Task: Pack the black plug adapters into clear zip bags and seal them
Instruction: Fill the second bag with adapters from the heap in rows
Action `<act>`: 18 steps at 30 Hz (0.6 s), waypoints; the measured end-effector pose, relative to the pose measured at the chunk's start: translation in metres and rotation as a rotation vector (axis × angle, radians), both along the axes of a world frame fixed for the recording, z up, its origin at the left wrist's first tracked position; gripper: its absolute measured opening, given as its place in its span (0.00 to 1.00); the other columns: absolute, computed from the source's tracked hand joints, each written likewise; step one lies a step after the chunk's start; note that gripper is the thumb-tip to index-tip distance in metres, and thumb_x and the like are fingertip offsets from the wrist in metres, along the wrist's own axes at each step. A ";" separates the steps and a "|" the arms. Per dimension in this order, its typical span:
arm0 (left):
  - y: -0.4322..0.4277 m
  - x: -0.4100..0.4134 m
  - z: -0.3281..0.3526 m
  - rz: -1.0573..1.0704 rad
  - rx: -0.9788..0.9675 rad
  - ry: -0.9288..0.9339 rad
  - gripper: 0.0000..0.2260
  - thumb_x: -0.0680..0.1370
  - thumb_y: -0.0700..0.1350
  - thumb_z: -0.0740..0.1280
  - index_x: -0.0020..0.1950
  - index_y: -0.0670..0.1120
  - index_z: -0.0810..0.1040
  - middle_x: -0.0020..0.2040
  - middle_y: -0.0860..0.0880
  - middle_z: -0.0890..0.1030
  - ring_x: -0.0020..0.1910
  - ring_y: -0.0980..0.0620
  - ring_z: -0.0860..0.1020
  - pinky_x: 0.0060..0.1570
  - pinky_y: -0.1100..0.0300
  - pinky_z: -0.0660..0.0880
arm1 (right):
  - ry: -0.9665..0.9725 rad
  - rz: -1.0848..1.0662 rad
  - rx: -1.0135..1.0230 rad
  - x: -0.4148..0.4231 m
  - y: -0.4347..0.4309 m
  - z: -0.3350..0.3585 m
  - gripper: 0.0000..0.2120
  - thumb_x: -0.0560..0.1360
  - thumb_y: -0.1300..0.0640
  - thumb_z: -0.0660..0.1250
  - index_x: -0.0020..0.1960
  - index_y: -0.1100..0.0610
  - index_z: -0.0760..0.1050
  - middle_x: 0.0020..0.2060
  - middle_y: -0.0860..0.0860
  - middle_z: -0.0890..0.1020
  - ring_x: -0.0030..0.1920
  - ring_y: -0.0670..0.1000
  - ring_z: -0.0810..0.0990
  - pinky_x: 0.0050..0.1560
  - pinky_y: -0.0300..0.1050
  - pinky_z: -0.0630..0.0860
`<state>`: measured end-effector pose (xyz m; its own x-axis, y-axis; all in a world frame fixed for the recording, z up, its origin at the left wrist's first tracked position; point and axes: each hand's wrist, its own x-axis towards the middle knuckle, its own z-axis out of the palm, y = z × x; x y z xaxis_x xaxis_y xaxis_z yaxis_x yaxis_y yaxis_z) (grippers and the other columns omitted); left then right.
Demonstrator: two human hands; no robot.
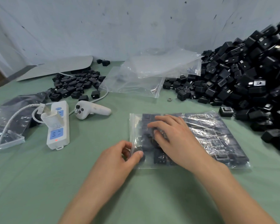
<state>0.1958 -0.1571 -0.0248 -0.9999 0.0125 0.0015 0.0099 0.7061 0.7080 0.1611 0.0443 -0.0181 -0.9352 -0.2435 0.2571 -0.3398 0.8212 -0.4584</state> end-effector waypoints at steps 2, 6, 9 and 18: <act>0.002 -0.001 0.000 0.009 0.030 0.000 0.07 0.73 0.59 0.71 0.43 0.57 0.78 0.41 0.65 0.80 0.33 0.61 0.76 0.37 0.68 0.72 | 0.020 -0.022 -0.040 -0.001 0.003 0.001 0.15 0.82 0.54 0.59 0.67 0.46 0.76 0.69 0.45 0.73 0.72 0.50 0.63 0.75 0.54 0.58; -0.005 -0.004 0.001 0.054 0.157 -0.046 0.05 0.75 0.53 0.72 0.45 0.52 0.80 0.41 0.55 0.84 0.31 0.61 0.75 0.32 0.70 0.70 | 0.029 -0.053 -0.081 -0.002 0.008 0.002 0.15 0.82 0.55 0.60 0.65 0.47 0.78 0.67 0.45 0.74 0.70 0.50 0.65 0.75 0.54 0.58; -0.001 -0.002 0.002 0.020 0.143 -0.052 0.04 0.77 0.54 0.69 0.46 0.55 0.80 0.38 0.59 0.83 0.30 0.63 0.75 0.33 0.72 0.69 | 0.032 -0.065 -0.087 -0.002 0.009 0.001 0.15 0.82 0.55 0.59 0.65 0.47 0.77 0.67 0.45 0.74 0.70 0.49 0.64 0.75 0.54 0.58; 0.003 -0.002 0.002 -0.105 0.043 -0.048 0.02 0.79 0.50 0.68 0.51 0.56 0.79 0.51 0.55 0.78 0.47 0.60 0.78 0.54 0.61 0.74 | -0.099 0.141 0.062 0.002 -0.006 -0.004 0.15 0.81 0.43 0.61 0.66 0.38 0.74 0.71 0.38 0.69 0.73 0.45 0.60 0.77 0.54 0.50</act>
